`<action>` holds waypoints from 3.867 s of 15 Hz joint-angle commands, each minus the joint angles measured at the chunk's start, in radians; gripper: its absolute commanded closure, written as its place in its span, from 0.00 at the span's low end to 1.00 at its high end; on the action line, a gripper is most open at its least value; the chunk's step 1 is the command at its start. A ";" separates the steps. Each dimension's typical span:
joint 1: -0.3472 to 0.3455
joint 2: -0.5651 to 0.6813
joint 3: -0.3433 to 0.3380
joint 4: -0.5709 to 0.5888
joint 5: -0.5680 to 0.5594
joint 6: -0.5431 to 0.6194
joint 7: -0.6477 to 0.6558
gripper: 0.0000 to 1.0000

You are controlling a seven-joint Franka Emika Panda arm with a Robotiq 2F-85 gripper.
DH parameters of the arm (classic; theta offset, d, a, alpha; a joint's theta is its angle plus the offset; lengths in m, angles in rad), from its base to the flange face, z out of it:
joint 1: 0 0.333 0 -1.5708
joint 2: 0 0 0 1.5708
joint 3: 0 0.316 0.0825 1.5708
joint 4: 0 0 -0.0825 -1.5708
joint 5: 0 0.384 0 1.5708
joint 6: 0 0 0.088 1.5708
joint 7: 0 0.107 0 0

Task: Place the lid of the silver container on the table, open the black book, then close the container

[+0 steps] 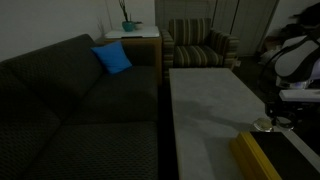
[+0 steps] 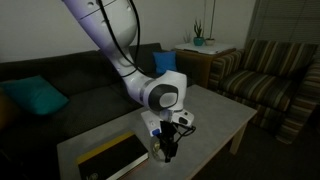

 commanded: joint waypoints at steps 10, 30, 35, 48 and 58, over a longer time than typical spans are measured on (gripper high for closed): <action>0.026 -0.101 -0.003 -0.171 -0.001 0.112 -0.047 0.55; -0.054 0.112 0.012 -0.081 0.026 0.299 -0.072 0.55; -0.097 0.133 0.045 -0.066 0.028 0.322 -0.150 0.55; 0.000 0.077 -0.035 -0.110 0.017 0.223 -0.076 0.00; 0.095 -0.011 -0.127 -0.146 -0.028 0.046 -0.032 0.00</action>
